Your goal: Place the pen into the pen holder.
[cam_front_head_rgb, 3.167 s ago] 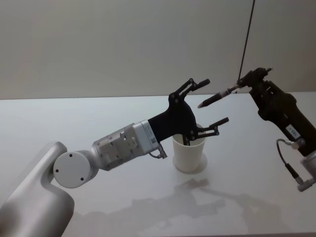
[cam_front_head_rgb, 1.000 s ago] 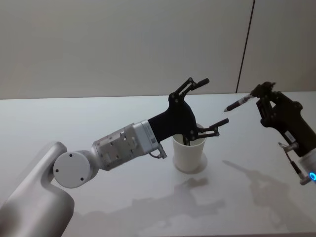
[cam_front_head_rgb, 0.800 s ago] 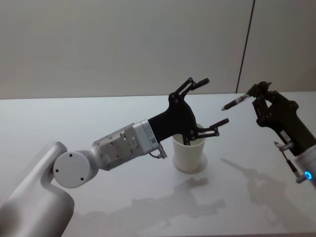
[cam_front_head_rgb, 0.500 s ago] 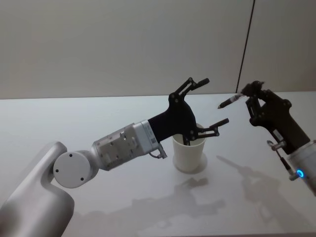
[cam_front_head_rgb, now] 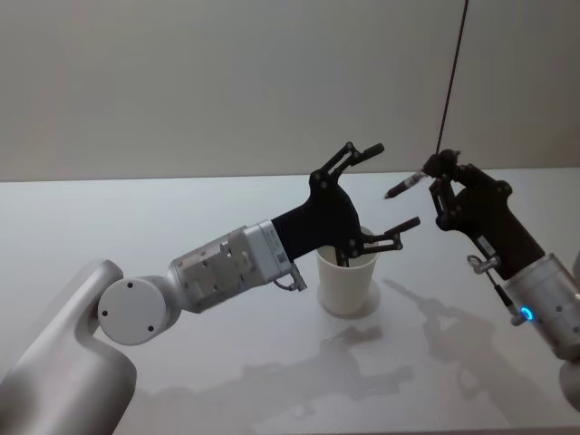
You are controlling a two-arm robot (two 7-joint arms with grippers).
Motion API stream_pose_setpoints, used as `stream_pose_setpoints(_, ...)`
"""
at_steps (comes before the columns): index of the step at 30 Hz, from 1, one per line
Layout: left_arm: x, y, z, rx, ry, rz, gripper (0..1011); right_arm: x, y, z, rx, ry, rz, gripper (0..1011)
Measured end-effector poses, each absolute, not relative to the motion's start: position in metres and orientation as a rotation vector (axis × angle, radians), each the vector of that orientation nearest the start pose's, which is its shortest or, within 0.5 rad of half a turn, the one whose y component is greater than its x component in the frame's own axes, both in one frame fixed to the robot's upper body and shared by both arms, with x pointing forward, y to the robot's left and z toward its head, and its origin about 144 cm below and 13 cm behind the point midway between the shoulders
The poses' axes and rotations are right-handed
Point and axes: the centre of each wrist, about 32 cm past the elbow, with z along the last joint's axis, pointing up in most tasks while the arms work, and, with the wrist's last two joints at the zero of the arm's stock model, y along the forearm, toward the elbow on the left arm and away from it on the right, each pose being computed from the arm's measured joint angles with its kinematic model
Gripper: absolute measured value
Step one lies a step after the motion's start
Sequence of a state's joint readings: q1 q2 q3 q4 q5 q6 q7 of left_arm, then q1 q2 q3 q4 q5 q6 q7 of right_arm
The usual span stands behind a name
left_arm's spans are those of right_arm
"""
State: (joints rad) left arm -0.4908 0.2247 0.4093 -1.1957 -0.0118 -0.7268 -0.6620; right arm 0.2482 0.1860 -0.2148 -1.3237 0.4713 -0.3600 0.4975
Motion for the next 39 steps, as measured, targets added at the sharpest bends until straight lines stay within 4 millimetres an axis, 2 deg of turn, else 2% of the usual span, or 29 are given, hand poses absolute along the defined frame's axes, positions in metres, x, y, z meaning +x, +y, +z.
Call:
stream_pose_setpoints(17, 0.576, 0.201, 1.198, -0.123, -0.810, 0.461, 1004, 0.531, -0.214, 1.142, 0.332, -0.186, -0.961, 130)
stream_pose_setpoints(39, 0.576, 0.201, 1.198, -0.123, -0.810, 0.461, 1004, 0.532, -0.203, 1.137, 0.301, -0.247, -0.960, 130)
